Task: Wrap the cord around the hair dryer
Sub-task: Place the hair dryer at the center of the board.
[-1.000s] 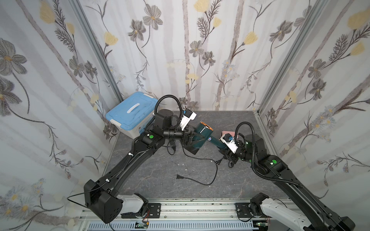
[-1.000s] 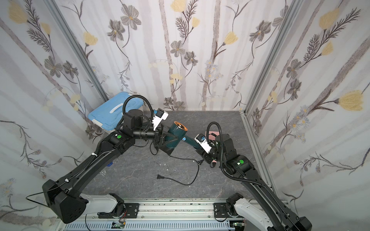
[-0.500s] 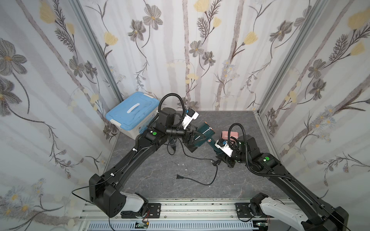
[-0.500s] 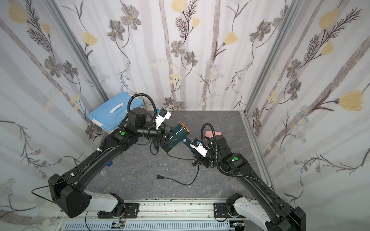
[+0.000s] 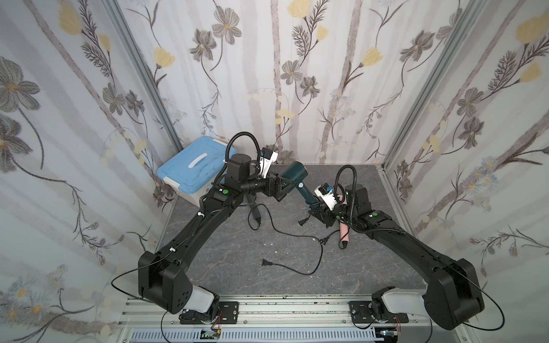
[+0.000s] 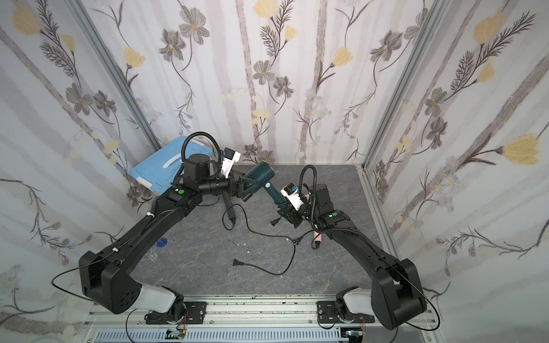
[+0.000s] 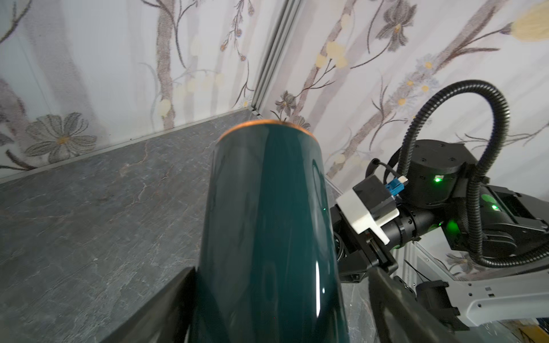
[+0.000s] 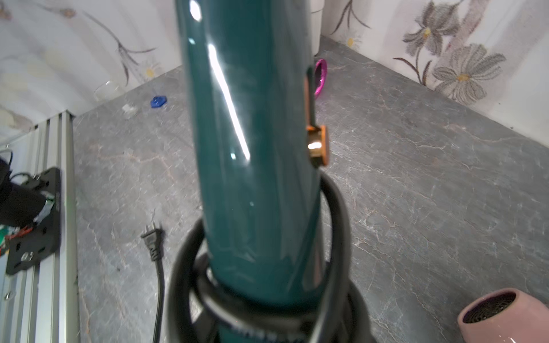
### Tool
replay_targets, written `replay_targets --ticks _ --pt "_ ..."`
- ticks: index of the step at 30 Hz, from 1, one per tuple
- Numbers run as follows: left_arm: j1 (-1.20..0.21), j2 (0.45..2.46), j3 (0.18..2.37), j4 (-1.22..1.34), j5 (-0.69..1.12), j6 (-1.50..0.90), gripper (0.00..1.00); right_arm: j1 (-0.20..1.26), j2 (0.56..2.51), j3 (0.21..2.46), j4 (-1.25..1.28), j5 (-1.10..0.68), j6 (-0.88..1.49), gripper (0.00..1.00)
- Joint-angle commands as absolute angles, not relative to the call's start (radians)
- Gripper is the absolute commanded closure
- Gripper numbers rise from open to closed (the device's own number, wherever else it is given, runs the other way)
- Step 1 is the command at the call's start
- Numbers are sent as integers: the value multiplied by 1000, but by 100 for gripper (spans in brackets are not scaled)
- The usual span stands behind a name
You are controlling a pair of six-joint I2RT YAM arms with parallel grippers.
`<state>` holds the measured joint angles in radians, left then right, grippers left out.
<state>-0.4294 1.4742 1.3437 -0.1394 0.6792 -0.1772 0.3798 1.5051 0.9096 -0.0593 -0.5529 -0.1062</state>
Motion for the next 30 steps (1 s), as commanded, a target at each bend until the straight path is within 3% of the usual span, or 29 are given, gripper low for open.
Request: replay_targets --ticks 1,10,30 --pt "-405 1488 1329 -56 670 -236 0 380 1546 918 130 -543 46 100" --pt "-373 1483 1292 25 646 -278 0 392 1723 946 97 -509 80 100" --pt "-374 1402 1203 42 616 -264 0 496 1947 995 -127 -120 124 100"
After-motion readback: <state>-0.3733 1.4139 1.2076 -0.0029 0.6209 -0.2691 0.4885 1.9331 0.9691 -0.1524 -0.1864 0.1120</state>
